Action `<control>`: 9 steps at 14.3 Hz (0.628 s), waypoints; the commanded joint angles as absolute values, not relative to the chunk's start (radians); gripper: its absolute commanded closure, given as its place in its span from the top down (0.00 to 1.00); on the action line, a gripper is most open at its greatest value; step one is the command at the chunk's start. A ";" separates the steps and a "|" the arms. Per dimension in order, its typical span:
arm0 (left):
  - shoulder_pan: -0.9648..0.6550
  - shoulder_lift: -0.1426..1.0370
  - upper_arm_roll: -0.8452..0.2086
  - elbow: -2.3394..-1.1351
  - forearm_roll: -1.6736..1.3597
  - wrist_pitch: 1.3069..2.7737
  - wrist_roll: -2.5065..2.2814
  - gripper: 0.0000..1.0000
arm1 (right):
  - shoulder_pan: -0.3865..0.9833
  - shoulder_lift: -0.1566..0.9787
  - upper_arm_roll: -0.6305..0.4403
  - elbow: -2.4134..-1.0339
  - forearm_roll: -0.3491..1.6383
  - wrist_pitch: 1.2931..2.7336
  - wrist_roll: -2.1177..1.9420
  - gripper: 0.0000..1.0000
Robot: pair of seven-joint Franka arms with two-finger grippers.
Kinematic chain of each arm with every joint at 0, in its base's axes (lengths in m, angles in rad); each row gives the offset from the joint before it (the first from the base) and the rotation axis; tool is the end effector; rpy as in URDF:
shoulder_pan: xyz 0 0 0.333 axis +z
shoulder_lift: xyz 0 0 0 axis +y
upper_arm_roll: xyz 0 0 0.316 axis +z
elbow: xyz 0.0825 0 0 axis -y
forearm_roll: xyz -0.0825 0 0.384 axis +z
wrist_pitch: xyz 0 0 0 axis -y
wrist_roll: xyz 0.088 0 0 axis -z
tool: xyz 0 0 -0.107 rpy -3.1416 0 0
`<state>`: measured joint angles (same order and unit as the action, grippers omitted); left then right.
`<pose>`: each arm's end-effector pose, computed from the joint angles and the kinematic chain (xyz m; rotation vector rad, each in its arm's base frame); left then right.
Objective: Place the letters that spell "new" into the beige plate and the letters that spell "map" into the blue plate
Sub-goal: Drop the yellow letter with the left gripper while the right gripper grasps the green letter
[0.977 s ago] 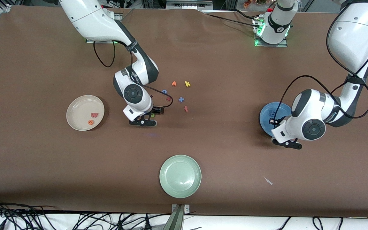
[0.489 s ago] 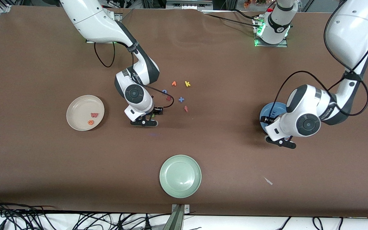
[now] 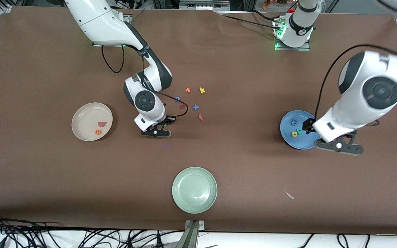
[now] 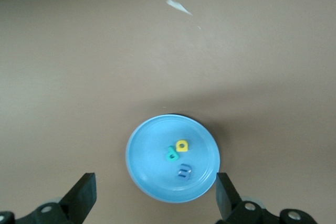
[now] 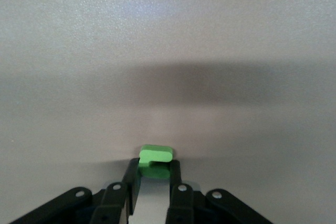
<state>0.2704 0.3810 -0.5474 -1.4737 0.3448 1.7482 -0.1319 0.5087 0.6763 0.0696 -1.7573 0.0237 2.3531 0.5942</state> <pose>0.6513 -0.1004 0.4817 -2.9790 0.2803 0.0295 0.5491 0.3550 0.1770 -3.1305 0.0733 0.1557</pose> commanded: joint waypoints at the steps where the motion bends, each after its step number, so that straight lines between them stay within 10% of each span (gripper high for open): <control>1: 0.279 0.367 -0.549 -1.338 0.270 1.630 -0.124 1.00 | 0.517 0.698 0.066 -1.740 0.041 2.367 0.606 0.17; 9: 0.174 0.217 -0.317 -1.360 0.065 1.545 -0.037 1.00 | 0.517 0.693 0.066 -1.735 0.041 2.365 0.597 0.16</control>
